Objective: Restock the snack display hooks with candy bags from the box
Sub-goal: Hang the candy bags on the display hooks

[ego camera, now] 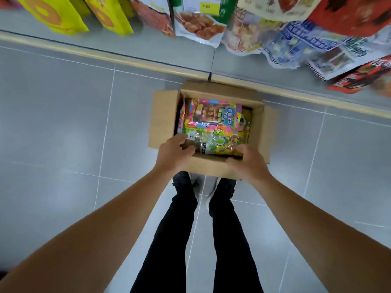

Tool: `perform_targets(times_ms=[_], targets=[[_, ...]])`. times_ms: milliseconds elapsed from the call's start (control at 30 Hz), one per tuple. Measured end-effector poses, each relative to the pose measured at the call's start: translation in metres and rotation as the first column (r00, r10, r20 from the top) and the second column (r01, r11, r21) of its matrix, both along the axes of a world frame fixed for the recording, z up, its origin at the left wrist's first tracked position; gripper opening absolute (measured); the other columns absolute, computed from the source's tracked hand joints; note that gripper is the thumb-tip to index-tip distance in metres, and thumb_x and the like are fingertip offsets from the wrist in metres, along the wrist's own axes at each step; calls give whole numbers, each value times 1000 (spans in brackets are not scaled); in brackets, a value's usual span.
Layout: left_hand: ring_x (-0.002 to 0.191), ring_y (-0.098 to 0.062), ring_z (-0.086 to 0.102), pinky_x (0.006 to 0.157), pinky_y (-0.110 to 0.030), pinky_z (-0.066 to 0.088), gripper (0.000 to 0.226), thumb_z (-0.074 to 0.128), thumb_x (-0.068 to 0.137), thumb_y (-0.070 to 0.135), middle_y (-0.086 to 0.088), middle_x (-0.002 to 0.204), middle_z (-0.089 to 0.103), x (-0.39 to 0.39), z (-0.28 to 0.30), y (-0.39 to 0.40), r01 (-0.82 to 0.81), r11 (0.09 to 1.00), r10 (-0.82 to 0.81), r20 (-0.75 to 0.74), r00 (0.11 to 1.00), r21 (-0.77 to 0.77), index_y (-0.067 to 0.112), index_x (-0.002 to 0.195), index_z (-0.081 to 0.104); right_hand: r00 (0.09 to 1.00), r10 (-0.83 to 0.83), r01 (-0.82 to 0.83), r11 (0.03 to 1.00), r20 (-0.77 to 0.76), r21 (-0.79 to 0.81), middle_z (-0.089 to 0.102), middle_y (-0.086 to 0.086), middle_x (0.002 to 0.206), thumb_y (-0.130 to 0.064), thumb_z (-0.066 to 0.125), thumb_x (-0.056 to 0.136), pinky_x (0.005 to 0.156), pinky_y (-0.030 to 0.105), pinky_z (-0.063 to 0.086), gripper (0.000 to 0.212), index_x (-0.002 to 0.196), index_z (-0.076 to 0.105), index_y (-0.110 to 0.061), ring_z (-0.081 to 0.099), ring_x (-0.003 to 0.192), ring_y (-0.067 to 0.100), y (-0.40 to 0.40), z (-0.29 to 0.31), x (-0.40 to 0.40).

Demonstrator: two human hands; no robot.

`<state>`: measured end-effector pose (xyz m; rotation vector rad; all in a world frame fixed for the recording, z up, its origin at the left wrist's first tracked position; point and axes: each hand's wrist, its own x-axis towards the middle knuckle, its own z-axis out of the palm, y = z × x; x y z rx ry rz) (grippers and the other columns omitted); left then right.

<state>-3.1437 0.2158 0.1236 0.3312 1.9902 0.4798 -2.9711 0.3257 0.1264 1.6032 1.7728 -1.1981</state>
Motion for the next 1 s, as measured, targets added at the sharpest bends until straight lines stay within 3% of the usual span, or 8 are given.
perform_targets(times_ms=[133,233,333,467,633,733,833,1000], targets=[[123,-14,52,78,-19,35,49,58,90,25,2,140,56,-2,-73,9,-35,998,36,8,999,-56,19,139,53,994,-107,108,994,37,-32,57,3,115,-28,63,87,84,34,45,42,126,53,-17,49,95,18,24,-69,-2],[117,-22,56,68,-20,43,43,59,88,26,-5,133,60,-1,-125,21,-43,996,42,-16,999,-74,10,129,57,984,-174,176,983,47,-42,60,17,117,-28,63,88,92,43,48,45,125,53,-4,57,103,32,45,-122,-2],[117,-28,56,89,-36,46,45,61,88,28,-12,129,61,2,-187,38,-31,996,29,-27,999,-79,4,125,57,964,-255,259,964,70,-53,60,25,125,-23,64,87,95,51,49,48,124,54,5,58,110,39,57,-186,-2],[125,-16,53,91,-23,37,50,62,89,30,3,138,57,4,-249,59,-50,996,50,-7,999,-75,25,139,53,926,-378,378,925,6,-51,67,1,108,-27,66,84,61,26,46,36,117,56,-19,61,79,10,69,-256,-3],[97,-11,61,82,-20,40,53,61,91,28,4,142,54,8,-301,71,48,998,-50,-48,998,-49,21,142,49,886,-461,462,887,-39,-3,66,-7,102,-39,71,78,81,41,56,40,114,59,-28,65,94,20,88,-321,-3],[102,-20,64,85,-26,46,55,62,91,28,-1,138,57,9,-309,74,133,990,-137,-97,986,-46,21,143,48,850,-524,526,850,-57,27,69,-4,92,-33,70,82,71,33,57,21,97,63,-21,67,78,15,95,-330,-6],[102,-18,62,86,-27,46,56,62,91,29,-1,139,56,11,-306,78,156,987,-160,-99,982,-51,21,144,47,747,-650,644,760,-137,-92,72,5,92,-15,72,85,57,25,53,9,86,63,-18,67,67,13,97,-329,-6],[95,-18,63,78,-27,48,41,63,89,25,6,124,63,15,-268,88,179,983,-173,-116,978,37,26,129,57,786,-588,597,802,-192,-15,67,3,75,-13,64,83,59,31,48,4,85,66,-13,61,64,18,93,-284,2]])
